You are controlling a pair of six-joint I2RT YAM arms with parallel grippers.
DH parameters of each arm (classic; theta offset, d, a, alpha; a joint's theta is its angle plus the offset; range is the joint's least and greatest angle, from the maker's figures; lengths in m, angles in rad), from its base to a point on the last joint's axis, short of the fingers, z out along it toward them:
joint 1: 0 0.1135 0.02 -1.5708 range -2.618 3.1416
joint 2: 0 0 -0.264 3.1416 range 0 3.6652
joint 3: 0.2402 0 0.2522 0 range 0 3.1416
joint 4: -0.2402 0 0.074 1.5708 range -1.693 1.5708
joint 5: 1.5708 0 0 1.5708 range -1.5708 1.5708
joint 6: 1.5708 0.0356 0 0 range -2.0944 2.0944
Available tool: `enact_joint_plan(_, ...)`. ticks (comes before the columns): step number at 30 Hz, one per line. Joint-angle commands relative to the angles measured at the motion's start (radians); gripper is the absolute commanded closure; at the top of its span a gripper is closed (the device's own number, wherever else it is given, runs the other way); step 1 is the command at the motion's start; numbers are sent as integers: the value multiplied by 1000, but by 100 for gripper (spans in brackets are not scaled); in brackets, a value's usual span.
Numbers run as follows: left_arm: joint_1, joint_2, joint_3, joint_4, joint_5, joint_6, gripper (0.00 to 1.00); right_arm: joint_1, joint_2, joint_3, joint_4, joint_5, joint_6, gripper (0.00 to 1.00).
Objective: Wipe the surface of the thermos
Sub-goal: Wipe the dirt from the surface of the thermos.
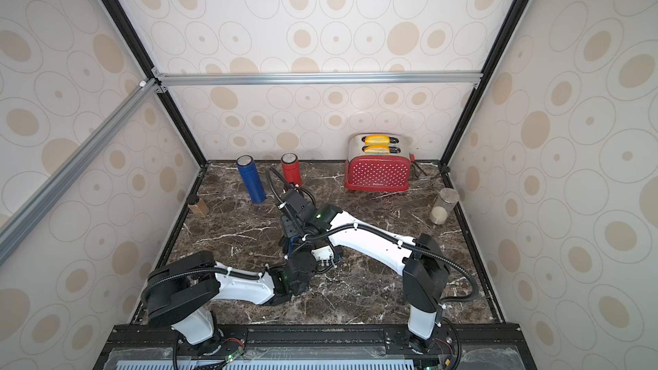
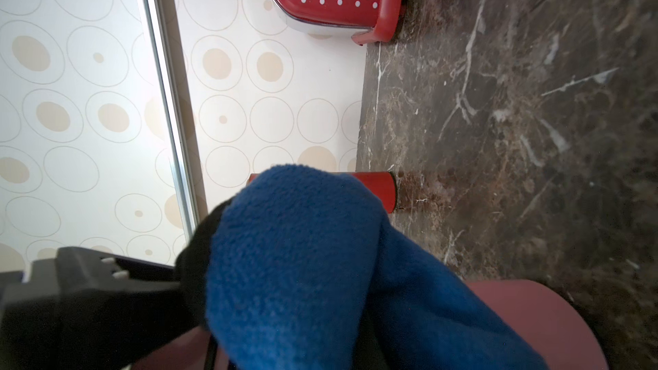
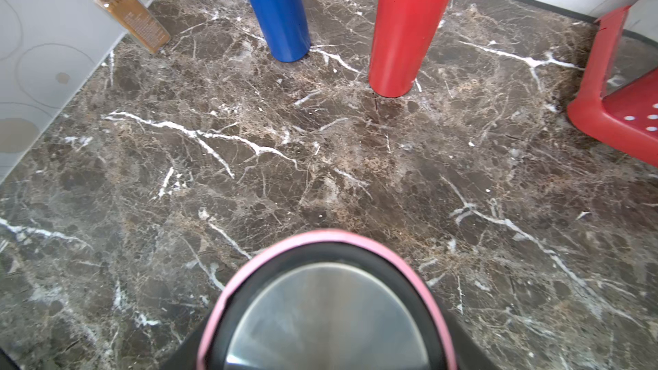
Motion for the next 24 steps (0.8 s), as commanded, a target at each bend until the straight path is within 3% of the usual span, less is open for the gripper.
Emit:
enact_joint_plan(1, 54, -49, 7, -126, -179, -141, 100, 11, 76, -92, -349, -86, 40, 100)
enact_joint_plan(15, -71, -197, -84, -683, -174, -774, 100, -65, -25, -77, -346, -71, -44, 100)
enact_joint_plan(20, -73, -408, -143, -775, -40, -903, 100, -130, -103, -126, -309, -77, -125, 100)
enact_joint_plan(24, -73, -655, -245, -708, 45, -885, 100, -183, -162, -166, -294, -82, -171, 100)
